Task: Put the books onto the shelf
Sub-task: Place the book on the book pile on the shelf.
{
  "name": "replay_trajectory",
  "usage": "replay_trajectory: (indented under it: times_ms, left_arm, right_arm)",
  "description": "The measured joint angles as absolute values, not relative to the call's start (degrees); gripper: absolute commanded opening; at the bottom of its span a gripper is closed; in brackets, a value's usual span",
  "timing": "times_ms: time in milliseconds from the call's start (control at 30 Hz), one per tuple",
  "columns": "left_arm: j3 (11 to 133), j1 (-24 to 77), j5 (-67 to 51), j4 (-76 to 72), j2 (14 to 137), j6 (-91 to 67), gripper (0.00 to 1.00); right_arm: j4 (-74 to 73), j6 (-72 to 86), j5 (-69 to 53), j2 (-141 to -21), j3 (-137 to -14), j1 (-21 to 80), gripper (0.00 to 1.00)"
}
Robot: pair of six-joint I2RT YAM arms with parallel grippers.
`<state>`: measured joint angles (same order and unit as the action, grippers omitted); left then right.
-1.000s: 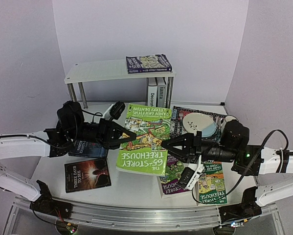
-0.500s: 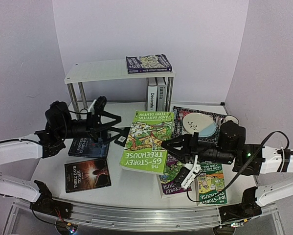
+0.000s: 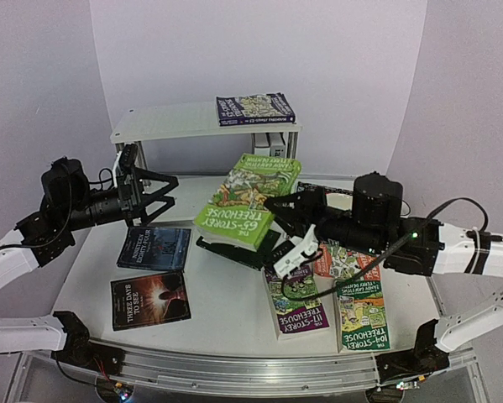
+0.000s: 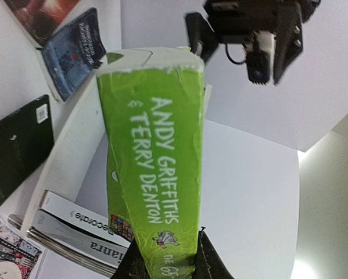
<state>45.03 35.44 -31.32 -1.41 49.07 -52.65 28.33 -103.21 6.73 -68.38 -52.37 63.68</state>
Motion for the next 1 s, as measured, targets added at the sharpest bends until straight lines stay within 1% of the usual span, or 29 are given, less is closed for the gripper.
replay_trajectory:
  times_ms: [233,467,733,1000]
  left_arm:
    - [45.0,35.4,-30.8,3.6,47.9,-50.3,1.00]
    - [45.0,35.4,-30.8,4.5,45.3,-49.4,1.00]
    - [45.0,35.4,-30.3,5.9,42.2,-49.2,1.00]
    - [45.0,35.4,-30.2,7.6,42.2,-49.2,1.00]
  right_arm:
    - [28.3,-100.9,16.0,-80.9,-74.7,63.5,0.00]
    - [30.2,-98.2,20.8,-92.7,-95.9,60.7,0.00]
    - [29.4,-94.0,25.7,-109.1,-115.2,53.9,0.00]
    - [25.6,-92.1,26.4,-119.8,-126.7,48.7,0.00]
